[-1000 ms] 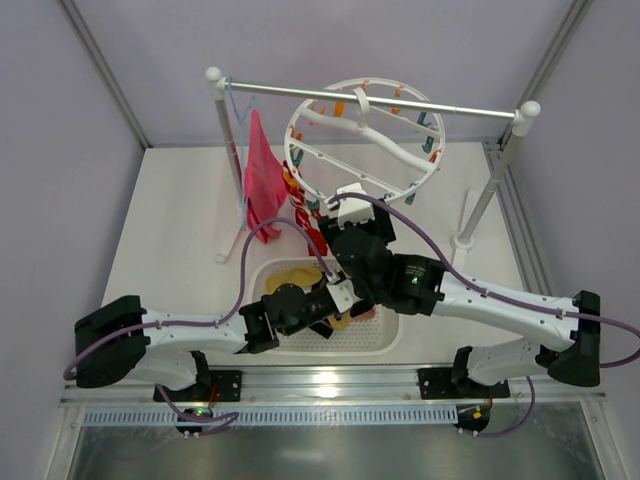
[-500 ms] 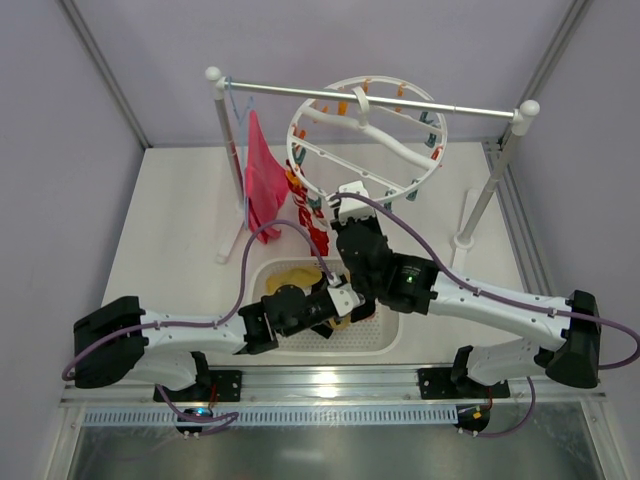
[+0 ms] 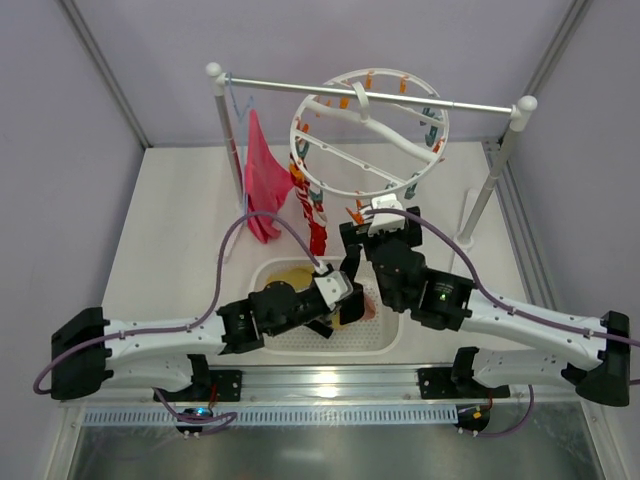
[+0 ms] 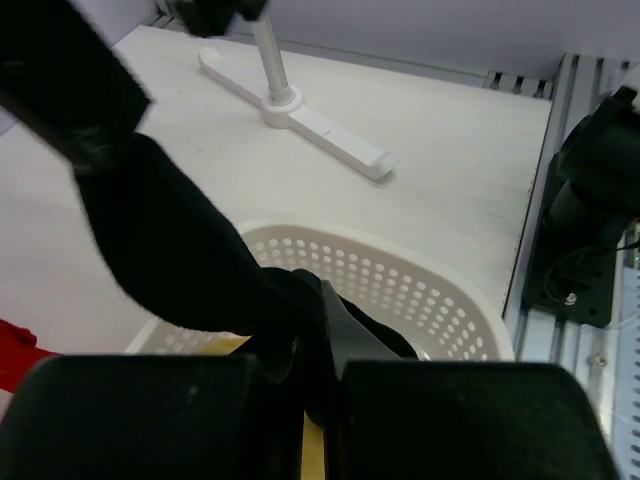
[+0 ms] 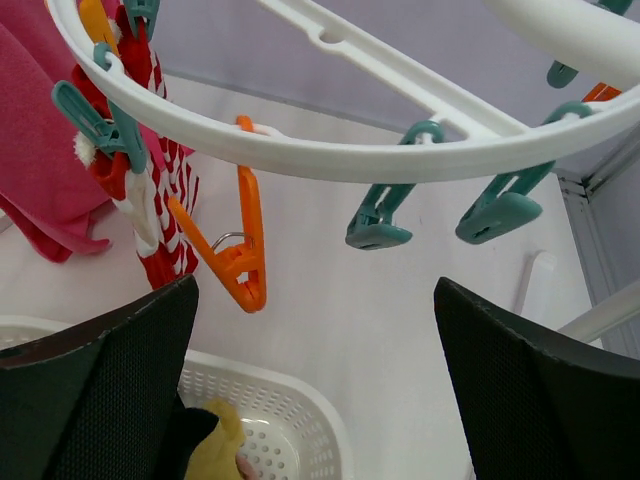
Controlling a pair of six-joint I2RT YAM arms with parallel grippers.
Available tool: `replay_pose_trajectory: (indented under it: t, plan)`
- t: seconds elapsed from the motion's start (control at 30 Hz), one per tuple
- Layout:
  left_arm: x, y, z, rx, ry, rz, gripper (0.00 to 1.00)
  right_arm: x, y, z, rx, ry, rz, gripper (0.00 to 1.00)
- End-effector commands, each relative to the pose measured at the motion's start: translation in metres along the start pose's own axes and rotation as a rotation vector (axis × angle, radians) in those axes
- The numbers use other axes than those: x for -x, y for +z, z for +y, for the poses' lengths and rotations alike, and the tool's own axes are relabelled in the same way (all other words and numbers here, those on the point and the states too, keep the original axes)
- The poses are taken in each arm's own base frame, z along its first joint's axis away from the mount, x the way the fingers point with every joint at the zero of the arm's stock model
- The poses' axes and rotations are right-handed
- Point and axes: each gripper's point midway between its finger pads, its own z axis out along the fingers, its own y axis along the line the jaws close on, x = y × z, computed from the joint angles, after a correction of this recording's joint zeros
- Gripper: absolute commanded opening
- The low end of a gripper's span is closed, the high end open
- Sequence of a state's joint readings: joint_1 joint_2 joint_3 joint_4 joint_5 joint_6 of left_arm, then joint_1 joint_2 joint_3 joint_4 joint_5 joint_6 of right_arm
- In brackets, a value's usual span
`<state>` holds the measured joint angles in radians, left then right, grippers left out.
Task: Remove the socks clipped to the hanger
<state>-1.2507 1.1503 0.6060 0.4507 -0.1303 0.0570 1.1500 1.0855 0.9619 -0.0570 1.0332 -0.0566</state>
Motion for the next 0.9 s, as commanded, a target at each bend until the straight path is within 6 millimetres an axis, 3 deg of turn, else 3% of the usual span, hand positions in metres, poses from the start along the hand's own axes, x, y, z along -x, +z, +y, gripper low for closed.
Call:
replay_pose_trajectory:
  t: [0.0, 0.03, 0.23, 0.33, 0.5, 0.67, 0.73, 0.77, 0.87]
  plan:
    - [0.037, -0.018, 0.0, -0.002, -0.106, -0.061, 0.0, 0.012, -0.008, -0.007, 0.023, 0.115, -0.059, 1.0]
    - [0.048, -0.027, 0.003, 0.003, -0.127, -0.093, 0.0, 0.011, -0.009, -0.009, 0.023, 0.123, -0.062, 1.0]
    - [0.041, -0.041, 0.012, 0.057, -0.163, -0.088, 0.0, -0.002, -0.016, -0.021, 0.014, 0.167, -0.076, 1.0]
    - [0.022, -0.033, 0.012, 0.076, -0.184, -0.036, 0.0, -0.008, -0.02, -0.028, 0.015, 0.2, -0.089, 1.0]
    - [-0.029, -0.018, 0.009, 0.121, -0.199, 0.065, 0.0, -0.022, -0.028, -0.042, 0.005, 0.231, -0.106, 1.0]
    - [-0.053, -0.017, 0.004, 0.143, -0.203, 0.116, 0.02, -0.026, -0.039, -0.061, -0.001, 0.284, -0.136, 1.0]
    - [-0.062, -0.014, 0.005, 0.172, -0.196, 0.148, 0.17, -0.031, -0.041, -0.065, -0.004, 0.295, -0.142, 1.0]
    - [-0.067, -0.014, 0.002, 0.175, -0.188, 0.169, 0.44, -0.029, -0.043, -0.069, -0.005, 0.316, -0.155, 1.0]
    - [-0.076, -0.013, 0.002, 0.216, -0.162, 0.215, 0.65, -0.031, -0.045, -0.072, -0.007, 0.333, -0.164, 1.0]
